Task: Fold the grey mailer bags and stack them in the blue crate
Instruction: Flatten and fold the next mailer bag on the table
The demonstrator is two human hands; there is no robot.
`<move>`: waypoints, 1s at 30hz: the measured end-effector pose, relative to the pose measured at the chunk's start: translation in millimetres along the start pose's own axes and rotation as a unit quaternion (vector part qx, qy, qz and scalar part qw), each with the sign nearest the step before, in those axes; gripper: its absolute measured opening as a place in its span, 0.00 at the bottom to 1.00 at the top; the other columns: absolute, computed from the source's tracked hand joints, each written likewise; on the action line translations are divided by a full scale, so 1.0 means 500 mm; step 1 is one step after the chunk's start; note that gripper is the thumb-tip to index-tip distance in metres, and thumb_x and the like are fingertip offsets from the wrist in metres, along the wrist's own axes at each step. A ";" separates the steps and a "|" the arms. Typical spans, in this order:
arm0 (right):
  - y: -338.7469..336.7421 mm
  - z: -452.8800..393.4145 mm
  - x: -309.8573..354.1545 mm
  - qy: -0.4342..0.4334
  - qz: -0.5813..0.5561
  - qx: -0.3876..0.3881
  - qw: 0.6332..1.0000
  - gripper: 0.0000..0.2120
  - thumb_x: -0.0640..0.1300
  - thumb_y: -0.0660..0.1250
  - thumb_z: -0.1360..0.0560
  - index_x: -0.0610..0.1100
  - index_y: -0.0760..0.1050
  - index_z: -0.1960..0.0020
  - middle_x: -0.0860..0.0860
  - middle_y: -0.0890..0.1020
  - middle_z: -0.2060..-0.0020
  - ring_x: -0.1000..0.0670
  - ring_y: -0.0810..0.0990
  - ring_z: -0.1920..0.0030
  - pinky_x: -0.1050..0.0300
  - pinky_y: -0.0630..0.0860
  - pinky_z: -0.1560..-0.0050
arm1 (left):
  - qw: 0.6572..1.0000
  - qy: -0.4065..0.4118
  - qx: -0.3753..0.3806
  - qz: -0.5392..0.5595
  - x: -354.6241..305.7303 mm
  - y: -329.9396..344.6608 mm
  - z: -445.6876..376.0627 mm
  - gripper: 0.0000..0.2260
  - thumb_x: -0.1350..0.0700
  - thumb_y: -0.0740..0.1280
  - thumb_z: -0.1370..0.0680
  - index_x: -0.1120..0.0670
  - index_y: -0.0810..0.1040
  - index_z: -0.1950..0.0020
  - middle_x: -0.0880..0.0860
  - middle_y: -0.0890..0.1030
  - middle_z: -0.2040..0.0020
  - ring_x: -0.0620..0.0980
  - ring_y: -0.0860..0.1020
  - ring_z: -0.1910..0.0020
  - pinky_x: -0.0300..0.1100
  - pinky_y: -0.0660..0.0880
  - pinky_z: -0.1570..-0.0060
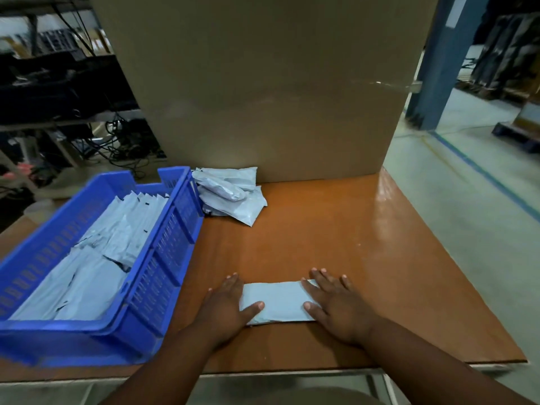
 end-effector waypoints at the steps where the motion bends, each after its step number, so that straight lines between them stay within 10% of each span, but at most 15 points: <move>1: -0.015 -0.005 -0.002 0.001 -0.003 0.003 1.000 0.36 0.73 0.43 0.18 0.58 0.47 0.14 0.54 0.47 0.14 0.50 0.45 0.15 0.41 0.41 0.17 | 1.000 0.004 -0.009 -0.002 -0.001 -0.022 0.000 0.46 0.23 0.59 0.24 0.47 0.53 0.13 0.47 0.54 0.13 0.48 0.53 0.15 0.53 0.53 0.17; 6: -0.083 -0.053 0.049 -0.079 -0.007 0.041 0.996 0.42 0.68 0.66 0.22 0.56 0.53 0.15 0.48 0.65 0.19 0.43 0.65 0.21 0.48 0.62 0.22 | 0.988 0.100 0.051 -0.102 -0.088 -0.084 -0.044 0.49 0.35 0.74 0.29 0.42 0.52 0.14 0.46 0.62 0.16 0.50 0.60 0.17 0.60 0.54 0.18; 10: -0.093 -0.100 0.089 -0.098 0.031 0.080 0.991 0.43 0.69 0.73 0.29 0.55 0.63 0.20 0.47 0.74 0.31 0.42 0.73 0.32 0.48 0.72 0.34 | 0.984 0.048 0.138 -0.103 -0.125 -0.064 -0.093 0.56 0.46 0.81 0.33 0.47 0.51 0.14 0.52 0.67 0.19 0.53 0.72 0.26 0.51 0.74 0.30; 14: -0.101 -0.115 0.070 -0.100 0.045 0.101 0.989 0.34 0.75 0.75 0.35 0.53 0.76 0.40 0.50 0.74 0.43 0.47 0.73 0.40 0.49 0.76 0.41 | 0.967 0.060 0.163 -0.185 -0.146 -0.081 -0.101 0.39 0.42 0.85 0.36 0.51 0.74 0.30 0.53 0.76 0.33 0.55 0.77 0.37 0.50 0.79 0.41; 21: -0.165 -0.115 0.023 -0.142 -0.073 0.075 0.984 0.18 0.57 0.78 0.26 0.53 0.74 0.43 0.54 0.76 0.49 0.50 0.76 0.48 0.56 0.68 0.54 | 0.981 0.070 0.121 -0.135 -0.199 -0.162 -0.056 0.20 0.39 0.81 0.31 0.46 0.72 0.58 0.45 0.74 0.55 0.45 0.72 0.57 0.43 0.68 0.61; 30: -0.343 -0.208 0.029 -0.198 -0.076 -0.009 0.977 0.06 0.53 0.75 0.24 0.58 0.79 0.51 0.59 0.80 0.54 0.54 0.78 0.52 0.54 0.75 0.53 | 0.991 -0.033 -0.001 -0.128 -0.194 -0.314 -0.019 0.19 0.43 0.82 0.31 0.51 0.76 0.58 0.49 0.78 0.59 0.49 0.77 0.58 0.48 0.72 0.60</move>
Point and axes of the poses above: each hand's wrist, its own z-axis away from the middle knuckle, its own y-axis out of the palm, x = y × z, the point moved 6 cm from there along -z, towards the middle knuckle
